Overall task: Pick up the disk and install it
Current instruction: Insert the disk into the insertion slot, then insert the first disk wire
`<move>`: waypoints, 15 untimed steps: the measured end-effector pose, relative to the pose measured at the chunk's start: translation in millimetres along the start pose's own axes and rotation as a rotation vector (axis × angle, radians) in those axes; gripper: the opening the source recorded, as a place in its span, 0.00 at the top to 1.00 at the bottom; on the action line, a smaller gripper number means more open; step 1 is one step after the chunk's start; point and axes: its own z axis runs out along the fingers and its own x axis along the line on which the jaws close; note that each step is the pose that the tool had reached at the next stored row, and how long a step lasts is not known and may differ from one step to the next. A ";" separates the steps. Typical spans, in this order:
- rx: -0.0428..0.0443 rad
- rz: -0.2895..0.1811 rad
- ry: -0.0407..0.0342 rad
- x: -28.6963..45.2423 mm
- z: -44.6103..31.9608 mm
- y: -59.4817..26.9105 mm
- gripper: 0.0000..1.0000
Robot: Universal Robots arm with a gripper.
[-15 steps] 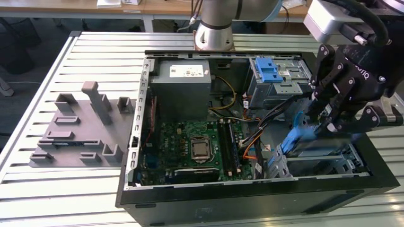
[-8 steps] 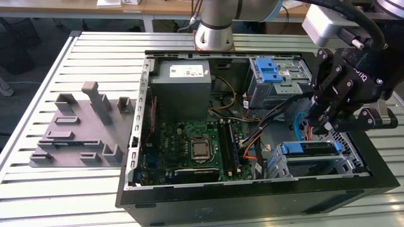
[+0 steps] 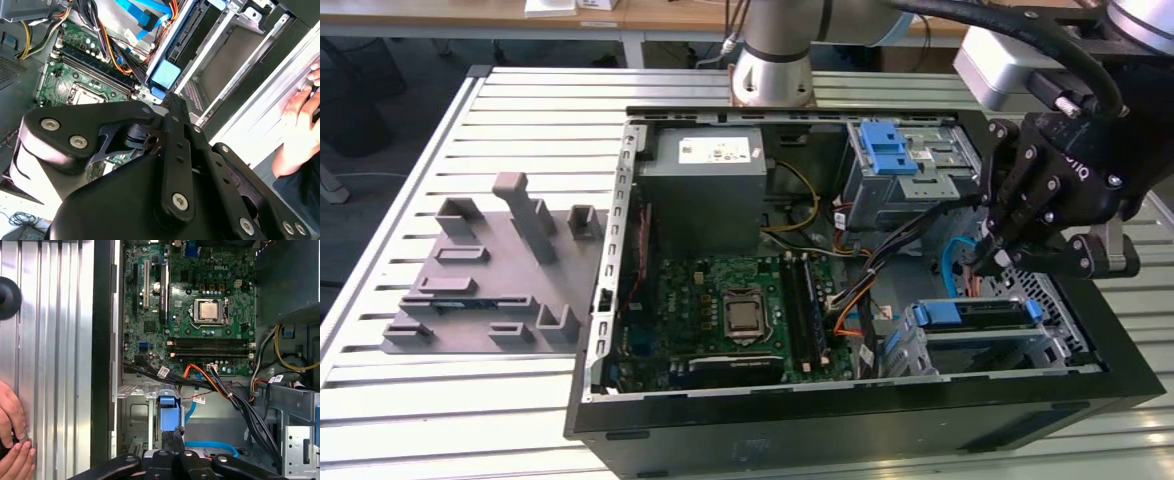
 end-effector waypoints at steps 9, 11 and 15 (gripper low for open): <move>0.0000 0.000 0.0001 0.0 8.2 -0.2 0.89; 0.0000 0.000 0.0002 0.0 10.0 -0.2 0.89; 0.0000 0.000 0.0002 0.0 12.5 -0.3 0.89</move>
